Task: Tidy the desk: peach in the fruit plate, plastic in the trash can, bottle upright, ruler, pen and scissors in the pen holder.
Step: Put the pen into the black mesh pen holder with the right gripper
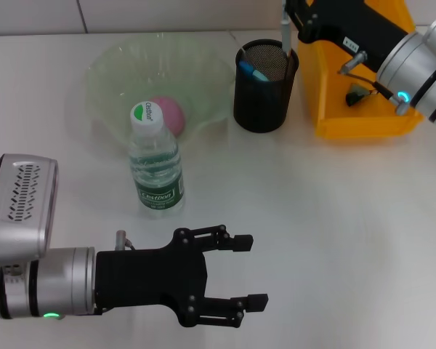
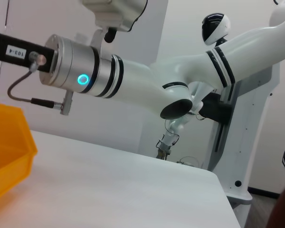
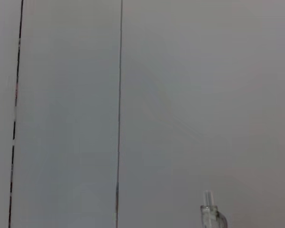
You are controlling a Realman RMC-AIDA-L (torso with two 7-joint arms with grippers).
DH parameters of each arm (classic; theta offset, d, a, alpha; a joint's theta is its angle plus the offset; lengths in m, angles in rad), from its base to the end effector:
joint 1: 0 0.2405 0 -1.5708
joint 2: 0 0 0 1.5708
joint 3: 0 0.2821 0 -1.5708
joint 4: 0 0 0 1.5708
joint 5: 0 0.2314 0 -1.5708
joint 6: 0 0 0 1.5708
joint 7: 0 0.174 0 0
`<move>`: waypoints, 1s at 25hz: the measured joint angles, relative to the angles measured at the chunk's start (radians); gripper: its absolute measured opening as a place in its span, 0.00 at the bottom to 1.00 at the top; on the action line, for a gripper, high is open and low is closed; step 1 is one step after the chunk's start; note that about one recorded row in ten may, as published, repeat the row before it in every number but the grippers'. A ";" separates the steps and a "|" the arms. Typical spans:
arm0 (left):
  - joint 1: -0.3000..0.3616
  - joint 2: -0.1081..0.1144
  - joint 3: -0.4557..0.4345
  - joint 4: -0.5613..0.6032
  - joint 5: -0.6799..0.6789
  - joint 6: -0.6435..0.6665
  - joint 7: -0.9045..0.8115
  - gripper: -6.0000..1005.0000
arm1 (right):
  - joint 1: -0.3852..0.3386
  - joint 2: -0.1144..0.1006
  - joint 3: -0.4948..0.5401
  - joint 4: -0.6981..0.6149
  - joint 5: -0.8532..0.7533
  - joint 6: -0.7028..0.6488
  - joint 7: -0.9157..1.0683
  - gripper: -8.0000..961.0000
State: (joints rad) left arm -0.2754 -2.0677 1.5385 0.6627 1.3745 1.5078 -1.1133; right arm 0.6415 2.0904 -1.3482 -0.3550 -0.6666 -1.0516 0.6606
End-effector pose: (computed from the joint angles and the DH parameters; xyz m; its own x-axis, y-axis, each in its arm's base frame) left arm -0.2579 0.2612 -0.1198 0.7954 0.2135 0.5672 0.2164 -0.9743 0.0632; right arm 0.2161 0.4571 -0.0636 0.6898 0.0868 -0.7188 -0.5003 -0.6604 -0.5599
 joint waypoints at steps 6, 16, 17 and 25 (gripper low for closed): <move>0.002 0.000 0.004 0.000 0.000 0.000 0.000 0.81 | 0.006 0.000 -0.001 0.024 -0.003 0.037 -0.004 0.19; 0.004 0.000 0.005 0.000 0.000 0.000 0.007 0.81 | 0.028 0.000 -0.031 0.058 -0.005 0.055 -0.003 0.19; 0.004 0.000 0.005 0.000 0.000 0.000 0.007 0.81 | 0.030 0.000 -0.041 0.058 -0.005 0.062 -0.003 0.19; 0.007 0.000 0.002 0.000 0.000 0.000 0.009 0.81 | 0.033 0.000 -0.080 0.054 -0.001 0.103 -0.004 0.21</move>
State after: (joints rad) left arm -0.2684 -2.0678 1.5401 0.6627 1.3745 1.5079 -1.1047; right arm 0.6746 2.0908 -1.4280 -0.3011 -0.6680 -0.9484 0.6563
